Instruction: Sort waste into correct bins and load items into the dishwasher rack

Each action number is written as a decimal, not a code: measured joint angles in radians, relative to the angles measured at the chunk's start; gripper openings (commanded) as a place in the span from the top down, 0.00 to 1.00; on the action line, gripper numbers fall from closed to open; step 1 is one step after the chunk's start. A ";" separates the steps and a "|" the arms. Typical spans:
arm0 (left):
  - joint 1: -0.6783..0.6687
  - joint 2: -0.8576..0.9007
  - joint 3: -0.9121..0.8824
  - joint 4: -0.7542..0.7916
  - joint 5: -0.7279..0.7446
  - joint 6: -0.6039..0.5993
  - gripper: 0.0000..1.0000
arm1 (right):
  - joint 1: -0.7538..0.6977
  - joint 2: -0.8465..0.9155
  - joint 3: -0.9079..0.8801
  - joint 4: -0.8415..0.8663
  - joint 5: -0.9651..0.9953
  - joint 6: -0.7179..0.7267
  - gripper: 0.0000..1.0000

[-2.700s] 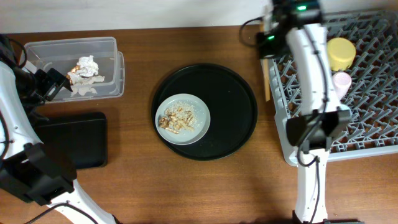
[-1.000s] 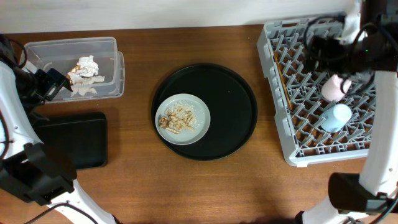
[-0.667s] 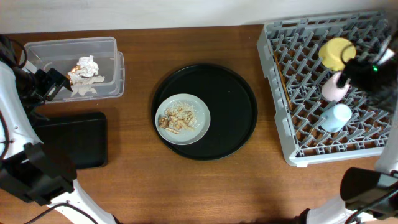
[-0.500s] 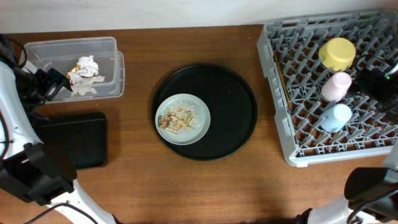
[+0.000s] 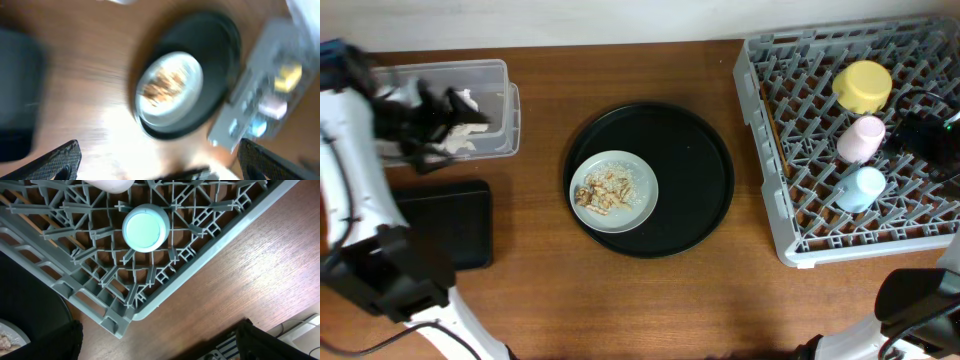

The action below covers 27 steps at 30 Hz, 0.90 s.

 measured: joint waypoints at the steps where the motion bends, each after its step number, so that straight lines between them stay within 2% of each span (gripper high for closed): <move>1: -0.050 0.000 0.000 0.000 0.015 0.014 0.01 | 0.000 0.000 0.000 0.000 0.000 0.000 0.02; 3: -0.198 0.000 -0.002 0.002 0.034 0.035 0.01 | 0.000 0.000 0.000 0.000 0.000 0.000 0.02; 6: -0.382 0.000 -0.003 0.009 -0.014 0.028 0.01 | 0.000 0.000 0.000 0.000 0.000 0.000 0.02; 10: -0.695 0.000 -0.006 0.035 -0.325 -0.173 0.01 | 0.000 0.000 0.000 0.000 0.000 0.001 0.02; 13: -0.852 0.000 -0.007 0.081 -0.544 -0.304 0.01 | 0.000 0.000 -0.001 0.000 0.000 0.000 0.02; 15: -0.945 0.000 -0.008 0.128 -0.632 -0.354 0.01 | 0.000 0.000 -0.001 0.000 0.000 0.001 0.02; 21: -1.125 0.000 -0.008 0.226 -0.788 -0.408 0.01 | 0.000 0.000 -0.001 0.000 0.000 0.000 0.02; 27: -1.109 0.008 -0.010 0.271 -0.843 -0.461 0.02 | 0.000 0.000 -0.001 0.000 0.000 0.000 0.02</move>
